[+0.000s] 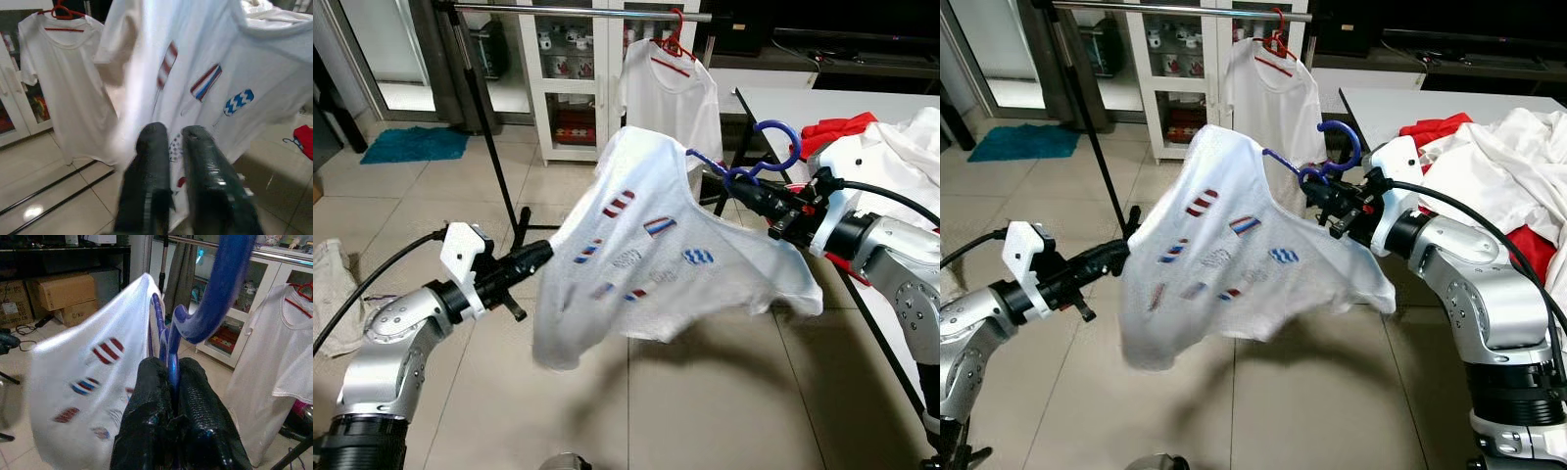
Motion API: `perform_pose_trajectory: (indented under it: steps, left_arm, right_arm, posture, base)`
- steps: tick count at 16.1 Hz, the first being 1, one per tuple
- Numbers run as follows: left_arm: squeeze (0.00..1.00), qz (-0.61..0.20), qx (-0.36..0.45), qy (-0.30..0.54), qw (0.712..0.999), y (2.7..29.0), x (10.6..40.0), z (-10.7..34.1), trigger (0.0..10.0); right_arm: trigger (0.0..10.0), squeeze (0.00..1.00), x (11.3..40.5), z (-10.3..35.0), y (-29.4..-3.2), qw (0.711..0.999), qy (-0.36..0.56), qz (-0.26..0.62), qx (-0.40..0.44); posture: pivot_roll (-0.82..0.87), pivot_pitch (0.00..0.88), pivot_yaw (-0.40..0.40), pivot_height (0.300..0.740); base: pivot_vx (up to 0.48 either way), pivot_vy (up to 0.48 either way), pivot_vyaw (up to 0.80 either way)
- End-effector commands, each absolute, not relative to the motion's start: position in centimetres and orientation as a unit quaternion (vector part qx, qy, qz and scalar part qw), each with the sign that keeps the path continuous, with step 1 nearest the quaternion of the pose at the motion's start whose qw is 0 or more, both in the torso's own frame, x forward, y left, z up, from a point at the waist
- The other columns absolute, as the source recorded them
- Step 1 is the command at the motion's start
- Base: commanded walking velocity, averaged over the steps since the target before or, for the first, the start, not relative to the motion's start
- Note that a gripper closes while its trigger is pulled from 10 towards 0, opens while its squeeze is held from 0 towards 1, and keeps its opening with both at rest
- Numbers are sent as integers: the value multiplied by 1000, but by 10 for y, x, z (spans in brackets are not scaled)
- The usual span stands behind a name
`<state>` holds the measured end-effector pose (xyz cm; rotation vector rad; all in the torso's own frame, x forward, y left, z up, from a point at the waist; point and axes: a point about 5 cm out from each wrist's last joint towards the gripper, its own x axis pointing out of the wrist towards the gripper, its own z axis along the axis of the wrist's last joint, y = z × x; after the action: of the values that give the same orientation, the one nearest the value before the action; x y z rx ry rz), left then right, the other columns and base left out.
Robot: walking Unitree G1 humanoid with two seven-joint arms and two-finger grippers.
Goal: Hang hanger
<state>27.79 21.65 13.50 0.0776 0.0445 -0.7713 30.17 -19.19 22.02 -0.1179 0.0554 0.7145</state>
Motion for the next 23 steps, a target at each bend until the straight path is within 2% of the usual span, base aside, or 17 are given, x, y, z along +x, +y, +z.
perform_pose_trajectory:
  steps: [1, 4, 6, 7, 8, 9, 10, 12, 15, 17, 19, 20, 23]
  left_arm:
    - [1000, -386, 37, 19, 921, 213, 276, 137, 10000]
    - [1000, -397, 35, 25, 917, 208, 274, 135, 10000]
    - [1000, -370, 53, 24, 927, 208, 277, 133, 10000]
    - [965, -354, 41, 16, 934, 208, 280, 136, 10000]
    - [475, -334, 23, 6, 942, 208, 282, 140, 10000]
    - [271, -296, -16, 8, 955, 205, 285, 143, 10000]
    - [0, -269, -61, 24, 961, 197, 285, 143, 10000]
    - [0, -259, -76, 16, 963, 184, 278, 145, 10000]
    - [0, -224, -81, 11, 971, 168, 263, 146, 10000]
    - [0, -202, -86, 21, 975, 161, 257, 143, 10000]
    - [0, -191, -43, 42, 980, 158, 259, 137, 10000]
    - [0, -188, -16, 26, 982, 157, 261, 139, 10000]
    - [0, -170, -13, 1, 985, 161, 263, 144, 10000]
  right_arm:
    - [10000, 0, 301, 227, -194, 937, 17, 343, -67]
    - [10000, 0, 300, 224, -192, 938, 25, 341, -65]
    - [10000, 0, 300, 222, -188, 939, 33, 339, -54]
    - [10000, 0, 300, 220, -188, 943, 44, 326, -48]
    - [10000, 0, 299, 217, -187, 946, 52, 317, -39]
    - [10000, 0, 298, 210, -186, 952, 69, 298, -26]
    - [10000, 0, 296, 197, -185, 958, 97, 270, -13]
    - [10000, 0, 291, 173, -184, 967, 148, 205, 29]
    - [10000, 0, 273, 144, -172, 977, 141, 160, 22]
    - [10000, 0, 263, 128, -172, 986, 132, 97, -15]
    - [10000, 0, 259, 124, -172, 988, 120, 86, 40]
    - [10000, 0, 258, 124, -171, 990, 110, 79, 49]
    - [10000, 0, 260, 124, -159, 990, 90, 87, 67]
  posture:
    - [63, 5, 23, 740]
    - [65, 5, 21, 740]
    - [63, 3, 22, 740]
    - [63, 2, 24, 740]
    - [62, 2, 23, 740]
    - [62, 2, 22, 740]
    - [60, 4, 17, 740]
    - [57, 7, 15, 740]
    - [56, 8, 18, 740]
    - [55, 6, 18, 740]
    - [57, 0, 7, 740]
    - [56, 0, 9, 740]
    - [60, 0, 24, 740]
  base:
    - [0, 0, 0]
    - [0, 0, 0]
    - [0, 0, 0]
    - [0, 0, 0]
    - [0, 0, 0]
    - [0, 0, 0]
    - [0, 0, 0]
    - [0, 0, 0]
    - [0, 0, 0]
    - [0, 0, 0]
    - [0, 0, 0]
    - [0, 0, 0]
    - [400, 0, 0]
